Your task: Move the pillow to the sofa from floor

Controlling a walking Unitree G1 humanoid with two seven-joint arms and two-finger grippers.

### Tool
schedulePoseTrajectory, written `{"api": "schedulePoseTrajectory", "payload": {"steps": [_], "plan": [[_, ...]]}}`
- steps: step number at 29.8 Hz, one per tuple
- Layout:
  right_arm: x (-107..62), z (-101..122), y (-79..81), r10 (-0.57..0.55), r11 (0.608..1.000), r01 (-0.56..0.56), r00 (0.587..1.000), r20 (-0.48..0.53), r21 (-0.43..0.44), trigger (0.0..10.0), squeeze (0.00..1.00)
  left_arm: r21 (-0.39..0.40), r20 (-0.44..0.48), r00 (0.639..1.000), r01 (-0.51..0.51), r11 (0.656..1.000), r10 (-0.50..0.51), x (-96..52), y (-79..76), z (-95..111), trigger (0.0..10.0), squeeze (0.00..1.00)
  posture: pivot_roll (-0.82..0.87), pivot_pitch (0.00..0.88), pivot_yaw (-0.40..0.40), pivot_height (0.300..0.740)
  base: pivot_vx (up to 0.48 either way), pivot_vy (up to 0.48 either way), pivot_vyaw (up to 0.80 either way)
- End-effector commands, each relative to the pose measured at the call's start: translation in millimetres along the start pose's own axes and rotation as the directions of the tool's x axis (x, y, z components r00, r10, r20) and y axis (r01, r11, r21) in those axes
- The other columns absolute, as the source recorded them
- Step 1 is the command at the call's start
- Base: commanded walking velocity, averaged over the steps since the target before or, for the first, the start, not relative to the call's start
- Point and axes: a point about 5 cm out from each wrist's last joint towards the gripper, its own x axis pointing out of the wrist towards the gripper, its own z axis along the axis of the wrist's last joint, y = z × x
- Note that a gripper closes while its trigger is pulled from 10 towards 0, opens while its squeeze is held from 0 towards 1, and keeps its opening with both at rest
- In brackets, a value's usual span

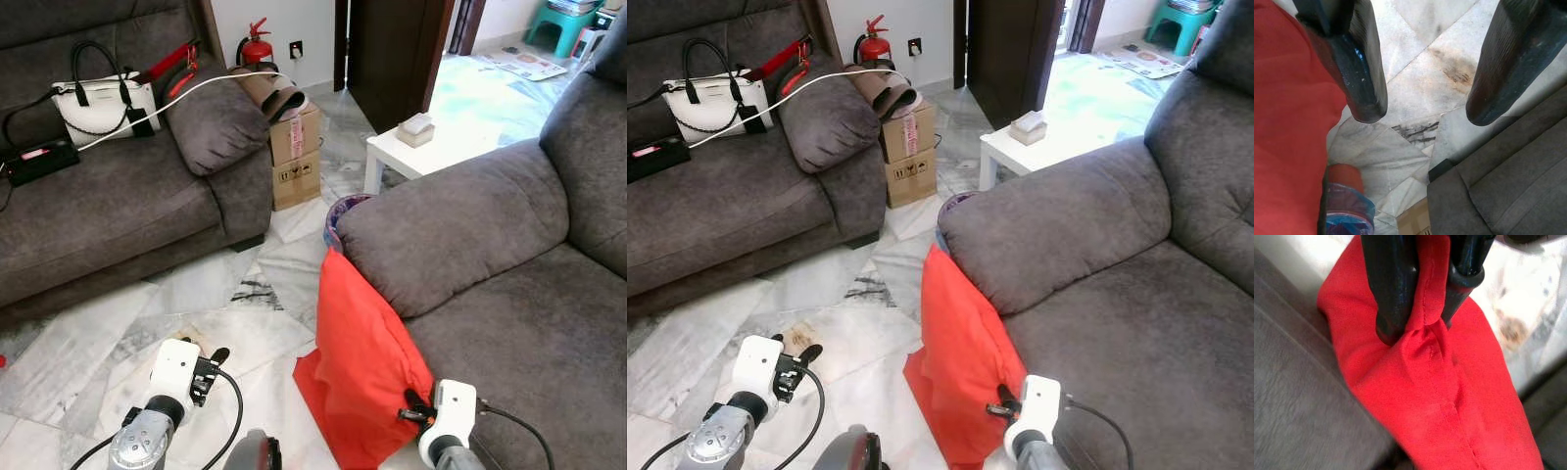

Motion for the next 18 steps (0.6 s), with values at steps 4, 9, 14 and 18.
{"api": "schedulePoseTrajectory", "payload": {"steps": [4,9,14,18], "plan": [[-2.6,-1,3.1,0.075,0.997,-0.075,0.997,0.023,0.014,10.0,0.0,-0.009,-0.02,1.0,0.002,1.0,-0.002,-3.4,-2.0,-8,10.0,0.0,0.03,0.107,0.077,0.671,0.0,0.0,0.0],[-3.9,0,1.6,0.075,0.997,-0.075,0.996,0.043,0.006,10.0,0.0,-0.015,-0.019,1.0,0.003,1.0,-0.003,-3.7,-3.4,-8,10.0,0.0,0.03,0.102,0.075,0.701,0.0,0.0,0.0],[-5.8,0,-3.0,0.07,0.998,-0.07,0.996,0.047,0.007,10.0,0.0,-0.024,-0.022,1.0,0.004,1.0,-0.005,-3.5,-4.0,-9,10.0,0.0,0.03,0.096,0.082,0.726,0.0,0.0,0.0],[-9.2,-1,-11.0,0.065,0.998,-0.065,0.997,0.047,-0.001,10.0,0.0,-0.027,-0.021,1.0,0.006,1.0,-0.007,-3.4,-4.0,-9,10.0,0.0,0.03,0.09,0.084,0.74,0.0,0.0,0.0]]}}
